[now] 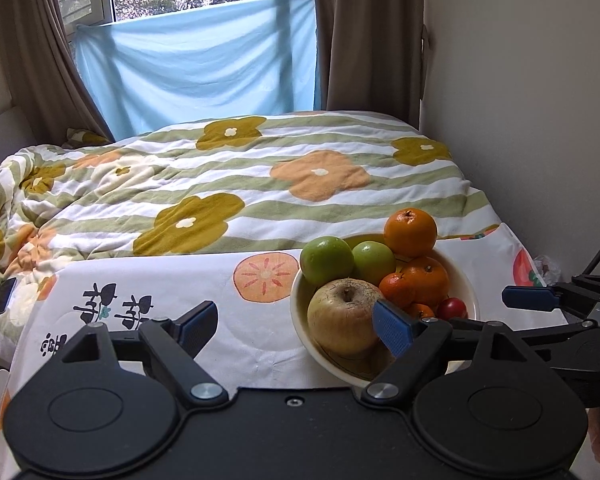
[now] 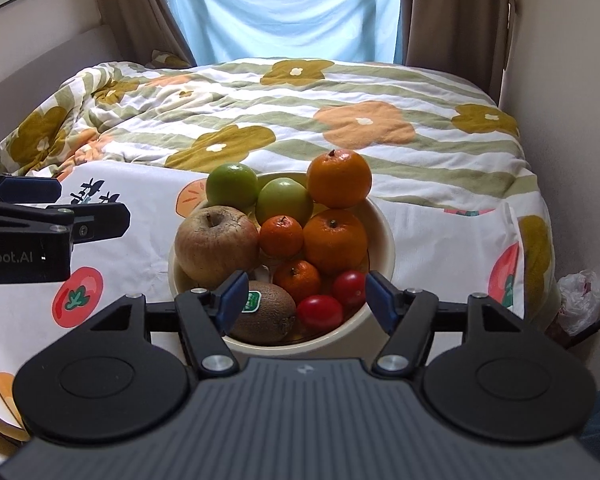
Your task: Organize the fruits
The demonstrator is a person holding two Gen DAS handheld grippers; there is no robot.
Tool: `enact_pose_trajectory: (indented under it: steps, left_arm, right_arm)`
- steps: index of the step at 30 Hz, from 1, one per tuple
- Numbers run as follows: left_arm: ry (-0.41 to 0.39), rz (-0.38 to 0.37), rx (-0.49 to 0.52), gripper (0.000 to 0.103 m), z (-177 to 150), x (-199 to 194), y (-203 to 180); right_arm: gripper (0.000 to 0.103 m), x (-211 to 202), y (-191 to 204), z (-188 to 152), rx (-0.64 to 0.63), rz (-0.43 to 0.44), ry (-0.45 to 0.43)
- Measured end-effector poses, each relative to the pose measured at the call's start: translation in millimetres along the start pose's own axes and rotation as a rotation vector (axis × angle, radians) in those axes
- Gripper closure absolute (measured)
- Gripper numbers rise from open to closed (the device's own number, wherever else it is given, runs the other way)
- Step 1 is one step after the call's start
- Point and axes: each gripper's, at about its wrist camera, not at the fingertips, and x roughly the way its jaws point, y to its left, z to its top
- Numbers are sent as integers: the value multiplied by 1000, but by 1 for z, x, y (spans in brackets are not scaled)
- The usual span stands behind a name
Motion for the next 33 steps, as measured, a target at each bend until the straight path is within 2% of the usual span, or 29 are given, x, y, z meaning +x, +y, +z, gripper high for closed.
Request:
enact_pose_trajectory:
  steps: [9, 13, 15, 18, 19, 20, 26, 33]
  left_arm:
    - [-105, 4, -23, 15, -10, -74, 44]
    - [-140, 13, -34, 15, -19, -109, 65]
    - [-153, 15, -42, 15, -23, -123, 74]
    - [-169, 24, -49, 11, -30, -142, 83]
    - [-177, 28, -54, 7, -33, -148, 87]
    - [-183, 32, -58, 3, -35, -151, 88]
    - [-201, 40, -66, 0, -49, -168, 96]
    - [-196, 43, -34, 0, -60, -174, 97]
  right_arm:
    - [22, -74, 57, 10, 16, -6, -124]
    - [15, -113, 78, 13, 57, -12, -177]
    - [14, -131, 88, 13, 66, -34, -192]
    - [12, -153, 99, 11, 73, -62, -202]
    - [3, -160, 103, 8, 78, -76, -202]
    - [0, -166, 106, 5, 83, -93, -202]
    - [0, -185, 119, -17, 96, -200, -199]
    - [0, -190, 122, -31, 114, -220, -178]
